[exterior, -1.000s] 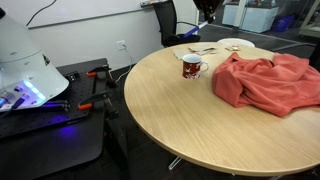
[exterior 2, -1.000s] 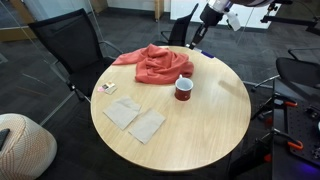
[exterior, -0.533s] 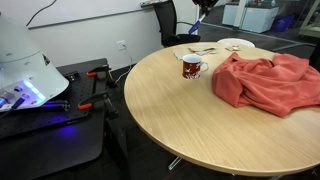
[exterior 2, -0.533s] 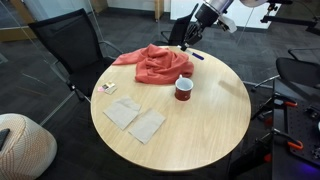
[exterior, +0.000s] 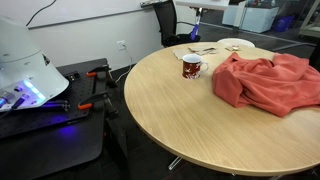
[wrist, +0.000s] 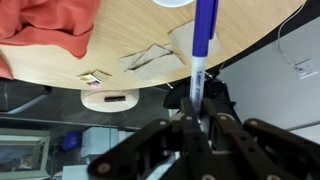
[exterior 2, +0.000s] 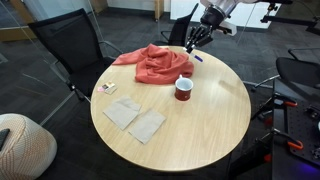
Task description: Put the marker into the mug.
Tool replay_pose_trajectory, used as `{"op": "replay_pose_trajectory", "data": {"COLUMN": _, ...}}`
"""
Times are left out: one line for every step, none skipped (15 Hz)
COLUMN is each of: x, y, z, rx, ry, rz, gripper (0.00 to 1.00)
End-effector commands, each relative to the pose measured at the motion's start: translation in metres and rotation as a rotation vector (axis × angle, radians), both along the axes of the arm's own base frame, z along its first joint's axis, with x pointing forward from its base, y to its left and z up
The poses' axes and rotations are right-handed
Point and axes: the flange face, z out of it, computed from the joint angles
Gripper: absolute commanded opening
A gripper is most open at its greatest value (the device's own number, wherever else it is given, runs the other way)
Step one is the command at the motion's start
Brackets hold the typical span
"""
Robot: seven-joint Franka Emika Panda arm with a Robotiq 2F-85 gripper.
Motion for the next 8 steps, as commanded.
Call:
{"op": "replay_pose_trajectory", "data": {"x": -0.009, "y": -0.010, "z": -0.003, "rx": 0.058, "ry": -0.095, "rz": 0.163, "gripper": 0.03}}
{"op": "replay_pose_trajectory", "data": {"x": -0.011, "y": -0.011, "z": -0.006, "rx": 0.078, "ry": -0.116, "rz": 0.209, "gripper": 0.03}}
{"op": "replay_pose_trajectory", "data": {"x": -0.011, "y": -0.012, "z": -0.008, "rx": 0.097, "ry": -0.133, "rz": 0.249, "gripper": 0.03}}
{"op": "replay_pose_trajectory", "data": {"x": -0.013, "y": -0.011, "z": -0.009, "rx": 0.115, "ry": -0.146, "rz": 0.286, "gripper": 0.03}}
{"op": "replay_pose_trajectory", "data": {"x": -0.013, "y": -0.008, "z": -0.011, "rx": 0.133, "ry": -0.151, "rz": 0.318, "gripper": 0.03}}
{"op": "replay_pose_trajectory", "data": {"x": -0.015, "y": -0.004, "z": -0.010, "rx": 0.148, "ry": -0.141, "rz": 0.347, "gripper": 0.03}}
{"op": "replay_pose_trajectory", "data": {"x": -0.020, "y": -0.011, "z": -0.014, "rx": 0.122, "ry": -0.117, "rz": 0.297, "gripper": 0.12}}
{"op": "replay_pose_trajectory", "data": {"x": -0.020, "y": -0.008, "z": -0.014, "rx": 0.134, "ry": -0.116, "rz": 0.313, "gripper": 0.12}}
